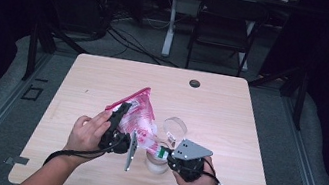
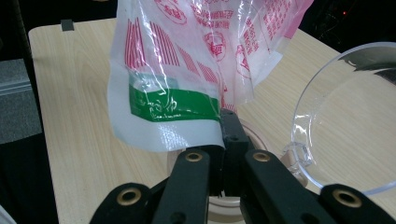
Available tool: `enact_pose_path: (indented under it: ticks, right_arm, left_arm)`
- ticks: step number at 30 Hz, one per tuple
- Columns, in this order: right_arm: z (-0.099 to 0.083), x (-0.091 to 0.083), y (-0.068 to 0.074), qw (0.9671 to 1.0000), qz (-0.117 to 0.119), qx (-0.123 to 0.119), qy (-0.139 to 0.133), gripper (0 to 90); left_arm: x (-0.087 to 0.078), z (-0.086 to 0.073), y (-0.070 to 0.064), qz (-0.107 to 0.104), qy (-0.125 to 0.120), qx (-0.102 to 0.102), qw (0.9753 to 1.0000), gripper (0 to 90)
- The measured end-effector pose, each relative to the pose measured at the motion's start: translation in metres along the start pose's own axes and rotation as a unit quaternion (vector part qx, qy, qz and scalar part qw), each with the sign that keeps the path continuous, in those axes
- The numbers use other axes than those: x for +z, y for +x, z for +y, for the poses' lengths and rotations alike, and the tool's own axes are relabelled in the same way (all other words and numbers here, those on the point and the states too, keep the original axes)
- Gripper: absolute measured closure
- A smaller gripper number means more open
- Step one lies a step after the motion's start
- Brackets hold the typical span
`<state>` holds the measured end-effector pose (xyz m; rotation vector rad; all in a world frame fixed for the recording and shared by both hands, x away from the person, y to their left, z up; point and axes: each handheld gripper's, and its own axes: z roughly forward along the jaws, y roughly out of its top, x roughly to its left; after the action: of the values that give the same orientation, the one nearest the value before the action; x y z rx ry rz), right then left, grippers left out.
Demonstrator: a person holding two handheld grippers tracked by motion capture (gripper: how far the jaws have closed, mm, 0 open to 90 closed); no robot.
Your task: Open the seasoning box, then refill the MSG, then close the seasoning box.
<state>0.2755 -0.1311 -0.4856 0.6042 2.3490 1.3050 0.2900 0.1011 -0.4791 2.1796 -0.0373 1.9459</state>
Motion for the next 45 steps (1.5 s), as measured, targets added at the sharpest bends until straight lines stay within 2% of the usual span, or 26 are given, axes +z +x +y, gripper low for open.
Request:
enact_pose_path:
  ticks: [45]
  right_arm:
    - [0.0, 0.0001, -0.0002, 1.0, -0.003, -0.002, 0.002, 90.0]
  left_arm:
    - [-0.0013, -0.0006, -0.0011, 0.002, 0.0, -0.001, 1.0, 63.9]
